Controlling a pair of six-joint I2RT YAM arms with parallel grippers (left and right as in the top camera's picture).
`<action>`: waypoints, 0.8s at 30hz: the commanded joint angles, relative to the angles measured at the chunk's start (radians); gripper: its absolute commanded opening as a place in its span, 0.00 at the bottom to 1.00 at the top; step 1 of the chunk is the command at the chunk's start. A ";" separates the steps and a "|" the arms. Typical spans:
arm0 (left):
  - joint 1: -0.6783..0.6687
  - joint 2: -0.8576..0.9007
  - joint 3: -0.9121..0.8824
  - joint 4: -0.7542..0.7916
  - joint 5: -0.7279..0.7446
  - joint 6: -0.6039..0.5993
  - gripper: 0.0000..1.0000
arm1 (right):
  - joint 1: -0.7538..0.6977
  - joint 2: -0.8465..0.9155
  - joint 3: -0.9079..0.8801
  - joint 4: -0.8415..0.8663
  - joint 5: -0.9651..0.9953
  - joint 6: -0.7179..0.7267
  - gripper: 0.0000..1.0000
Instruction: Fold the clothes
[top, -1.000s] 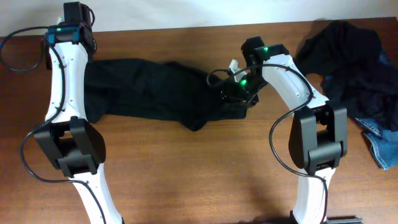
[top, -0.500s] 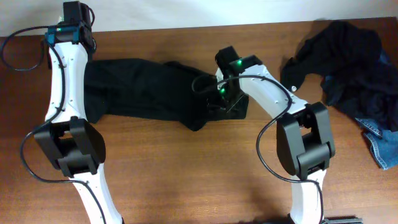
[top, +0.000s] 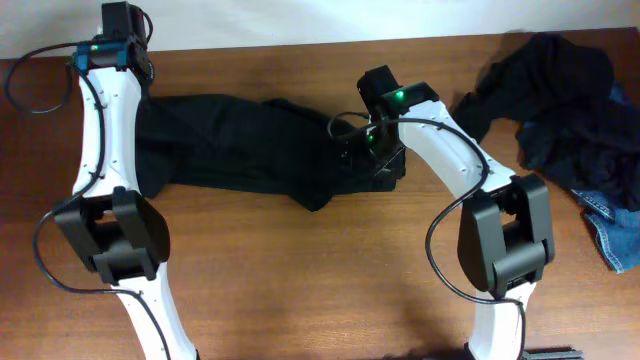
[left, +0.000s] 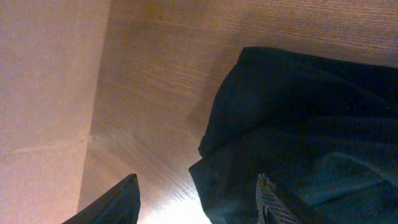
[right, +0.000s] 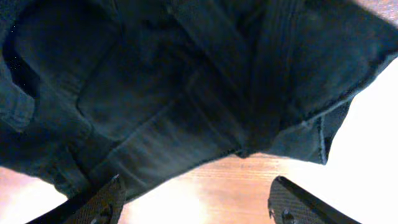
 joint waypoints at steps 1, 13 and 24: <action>0.000 0.045 0.011 0.005 0.017 -0.006 0.60 | -0.002 -0.016 -0.028 0.058 0.031 0.051 0.78; 0.000 0.068 0.011 0.002 0.017 -0.006 0.60 | 0.037 -0.011 -0.163 0.304 0.019 0.072 0.54; 0.000 0.068 0.011 -0.005 0.032 -0.006 0.60 | -0.024 -0.013 -0.104 0.347 0.040 -0.159 0.04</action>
